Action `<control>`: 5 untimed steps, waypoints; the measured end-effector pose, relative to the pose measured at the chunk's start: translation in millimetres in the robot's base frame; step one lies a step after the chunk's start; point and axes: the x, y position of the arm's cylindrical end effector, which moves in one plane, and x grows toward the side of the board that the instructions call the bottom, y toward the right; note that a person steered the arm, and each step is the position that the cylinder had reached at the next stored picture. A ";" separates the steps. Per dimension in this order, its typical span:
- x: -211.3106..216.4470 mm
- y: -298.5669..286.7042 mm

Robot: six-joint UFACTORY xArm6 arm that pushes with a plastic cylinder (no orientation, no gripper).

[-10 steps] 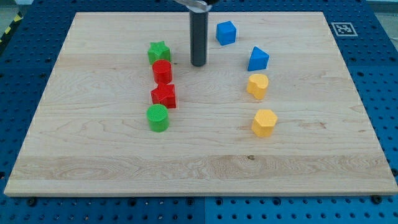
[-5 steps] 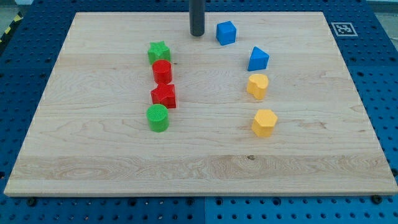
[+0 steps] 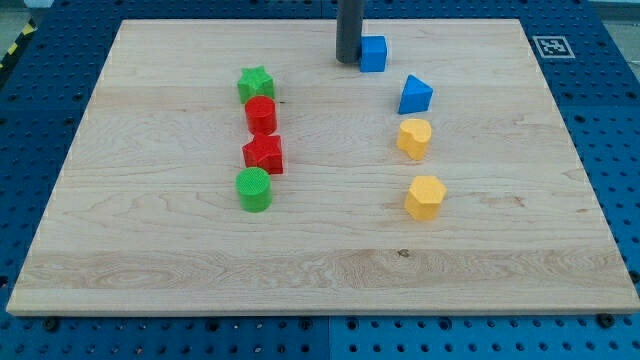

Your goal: Push the blue cube towards the right side

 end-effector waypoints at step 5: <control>0.0 28.6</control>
